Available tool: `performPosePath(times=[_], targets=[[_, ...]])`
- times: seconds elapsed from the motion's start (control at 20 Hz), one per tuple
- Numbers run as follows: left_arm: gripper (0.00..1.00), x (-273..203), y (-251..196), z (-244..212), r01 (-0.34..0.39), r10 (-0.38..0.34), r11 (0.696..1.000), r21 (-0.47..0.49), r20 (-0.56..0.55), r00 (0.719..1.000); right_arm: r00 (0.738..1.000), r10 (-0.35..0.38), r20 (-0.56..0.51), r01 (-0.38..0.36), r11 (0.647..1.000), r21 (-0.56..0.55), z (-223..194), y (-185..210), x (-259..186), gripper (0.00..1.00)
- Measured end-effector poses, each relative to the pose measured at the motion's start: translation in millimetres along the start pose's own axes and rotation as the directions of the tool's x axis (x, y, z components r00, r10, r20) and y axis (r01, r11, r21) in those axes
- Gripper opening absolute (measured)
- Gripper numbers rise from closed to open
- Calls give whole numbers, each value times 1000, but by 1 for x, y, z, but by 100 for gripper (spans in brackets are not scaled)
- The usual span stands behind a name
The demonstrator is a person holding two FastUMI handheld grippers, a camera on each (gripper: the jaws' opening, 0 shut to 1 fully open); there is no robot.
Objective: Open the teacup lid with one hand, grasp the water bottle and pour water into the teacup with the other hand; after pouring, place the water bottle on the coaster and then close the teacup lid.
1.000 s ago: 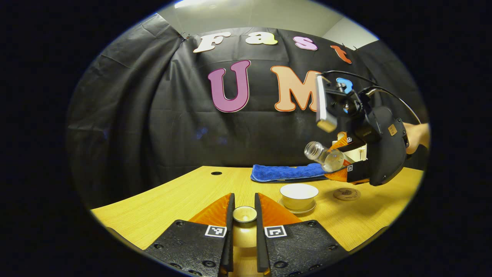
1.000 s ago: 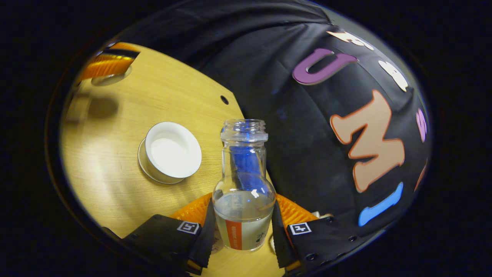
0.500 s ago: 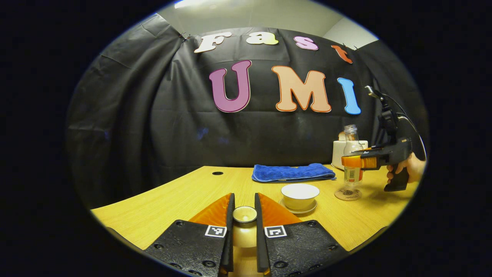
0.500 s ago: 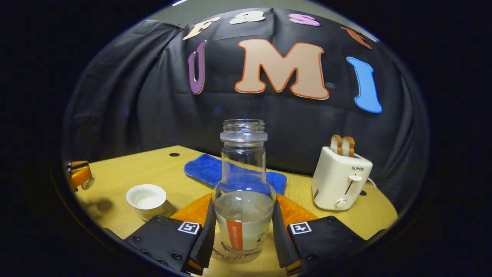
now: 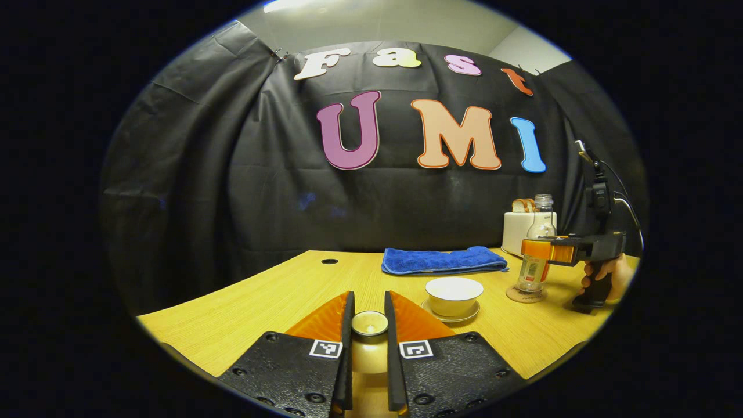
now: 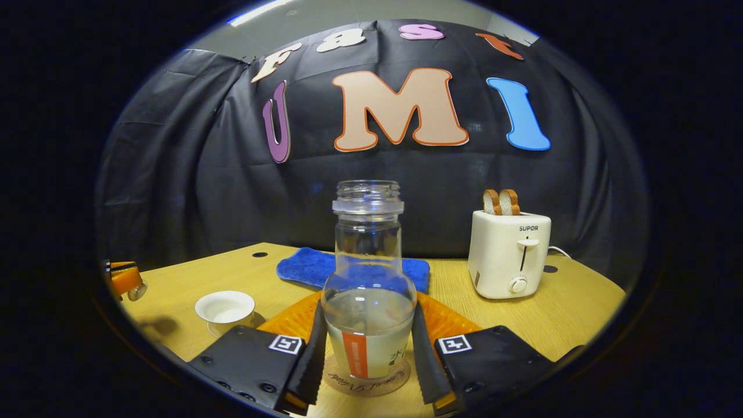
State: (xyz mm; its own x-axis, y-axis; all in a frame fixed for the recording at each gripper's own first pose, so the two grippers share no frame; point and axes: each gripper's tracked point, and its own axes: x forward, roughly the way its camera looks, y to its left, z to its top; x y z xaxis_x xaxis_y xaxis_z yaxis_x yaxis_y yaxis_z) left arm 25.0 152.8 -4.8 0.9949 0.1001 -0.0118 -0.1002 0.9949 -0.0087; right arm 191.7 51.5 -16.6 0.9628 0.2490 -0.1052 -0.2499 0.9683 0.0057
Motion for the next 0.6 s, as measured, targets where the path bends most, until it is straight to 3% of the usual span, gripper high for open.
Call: performPosePath(times=[0.35,0.6], targets=[[21,0,1,1,0,0,1000,0,0,1000,1000,0,25,0,1000,-16,-8,1,-5,68],[21,0,1,1,1,-1,1000,1,0,1000,999,-5,37,5,1000,-6,-7,0,-6,82]])
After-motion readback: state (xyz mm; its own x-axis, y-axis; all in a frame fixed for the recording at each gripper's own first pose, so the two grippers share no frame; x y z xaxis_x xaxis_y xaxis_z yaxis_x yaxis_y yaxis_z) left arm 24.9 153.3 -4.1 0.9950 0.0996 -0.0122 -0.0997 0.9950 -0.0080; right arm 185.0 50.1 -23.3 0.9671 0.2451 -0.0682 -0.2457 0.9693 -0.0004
